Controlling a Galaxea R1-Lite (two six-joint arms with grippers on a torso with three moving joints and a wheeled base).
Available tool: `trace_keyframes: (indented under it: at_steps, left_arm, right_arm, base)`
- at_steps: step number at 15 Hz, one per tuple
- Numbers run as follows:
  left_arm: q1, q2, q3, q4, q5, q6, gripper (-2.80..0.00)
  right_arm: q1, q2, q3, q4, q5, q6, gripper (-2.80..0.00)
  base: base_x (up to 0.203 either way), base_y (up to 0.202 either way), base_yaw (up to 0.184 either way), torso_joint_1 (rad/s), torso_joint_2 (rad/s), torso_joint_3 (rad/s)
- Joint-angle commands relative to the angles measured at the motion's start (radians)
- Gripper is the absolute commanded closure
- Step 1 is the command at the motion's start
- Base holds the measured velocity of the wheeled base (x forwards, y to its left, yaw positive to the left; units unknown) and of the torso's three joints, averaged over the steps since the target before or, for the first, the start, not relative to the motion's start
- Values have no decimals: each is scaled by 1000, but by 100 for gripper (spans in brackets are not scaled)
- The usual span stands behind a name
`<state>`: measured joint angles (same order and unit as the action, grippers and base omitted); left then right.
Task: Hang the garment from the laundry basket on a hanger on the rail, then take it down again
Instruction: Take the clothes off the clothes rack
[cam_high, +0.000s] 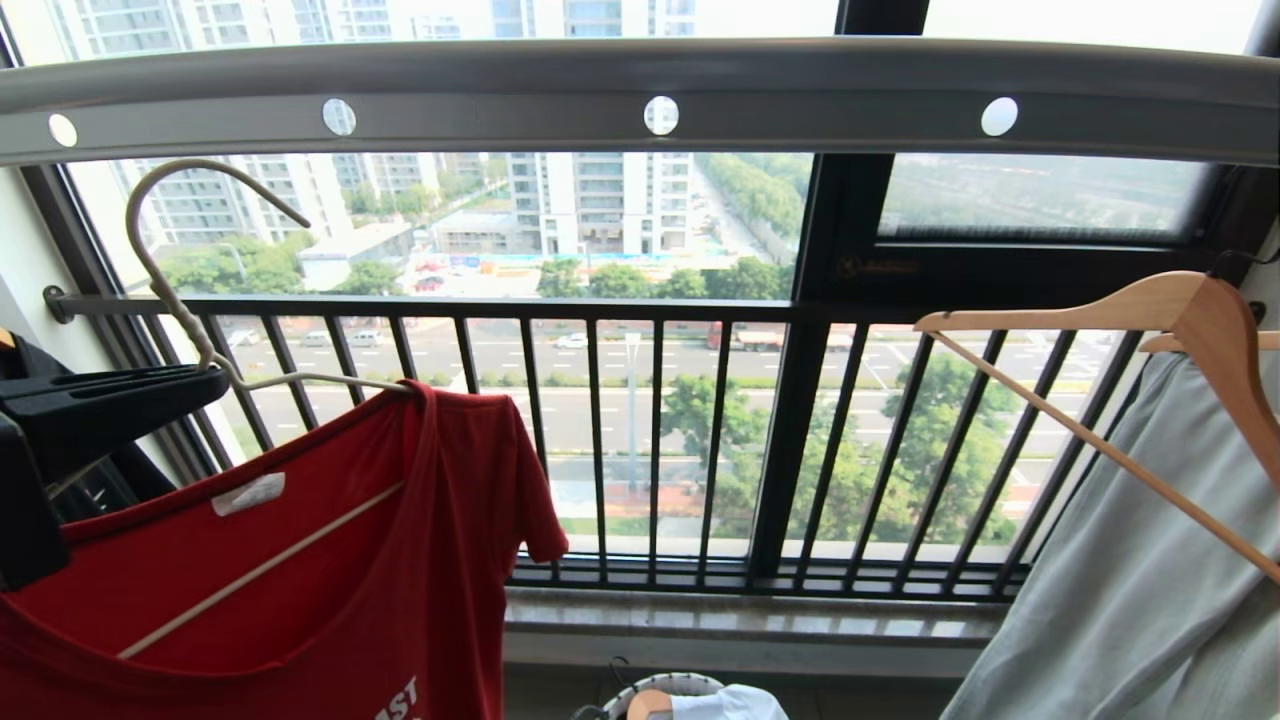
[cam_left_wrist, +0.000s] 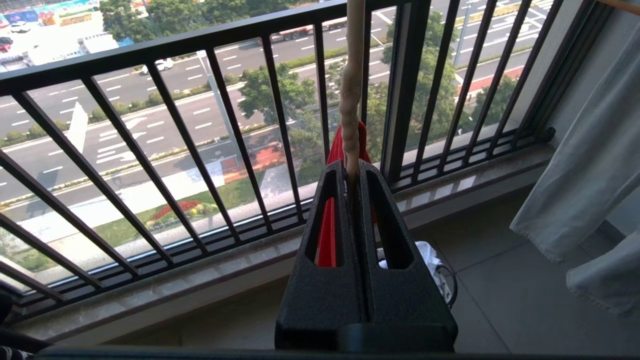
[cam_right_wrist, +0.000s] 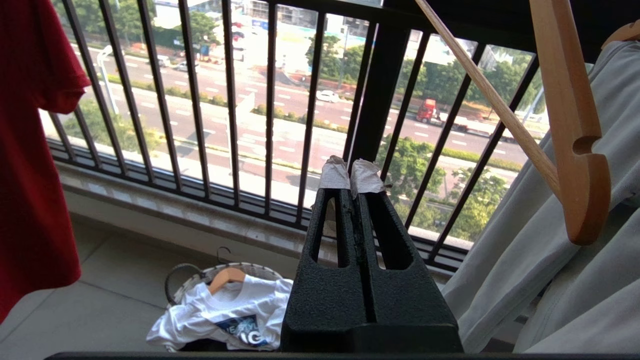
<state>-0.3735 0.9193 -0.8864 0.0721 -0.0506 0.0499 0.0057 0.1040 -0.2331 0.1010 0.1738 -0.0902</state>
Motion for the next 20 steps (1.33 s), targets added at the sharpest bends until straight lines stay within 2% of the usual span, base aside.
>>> trace_keyframes:
  at_steps: [1, 3, 6, 9, 12, 14, 16, 18, 20]
  left_arm:
    - [-27, -4, 10, -4, -36, -18, 0]
    - [-31, 13, 2, -6, -71, -42, 0]
    - [-55, 73, -6, -8, -76, -70, 0]
    - [-84, 92, -22, -46, -77, -81, 0]
    - [-127, 149, -14, -49, -75, -112, 0]
    - [-134, 171, -10, -76, -75, -123, 0]
    - [-153, 198, 6, -107, -75, -136, 0]
    - [-198, 231, 36, -165, -71, -142, 0]
    - [-212, 236, 47, -193, -69, -151, 0]
  right_arm:
    - [-1, 216, -111, 12, 116, 15, 0]
    - [0, 400, -178, -8, 205, 42, 0]
    - [41, 679, -310, -112, 295, 127, 0]
    - [242, 904, -498, -167, 310, 215, 0]
    - [328, 1107, -547, -304, 273, 197, 0]
    - [431, 1195, -585, -361, 213, 191, 0]
    - [486, 1294, -594, -394, 167, 203, 0]
    - [555, 1401, -596, -500, 128, 234, 0]
    - [644, 1469, -584, -578, -29, 249, 0]
  base:
    - [0, 0, 0, 0, 0, 0]
    - [0, 0, 0, 0, 0, 0]
    - [0, 0, 0, 0, 0, 0]
    - [0, 0, 0, 0, 0, 0]
    - [0, 0, 0, 0, 0, 0]
    - [0, 0, 0, 0, 0, 0]
    - [0, 0, 0, 0, 0, 0]
    - [0, 0, 0, 0, 0, 0]
    - [0, 0, 0, 0, 0, 0]
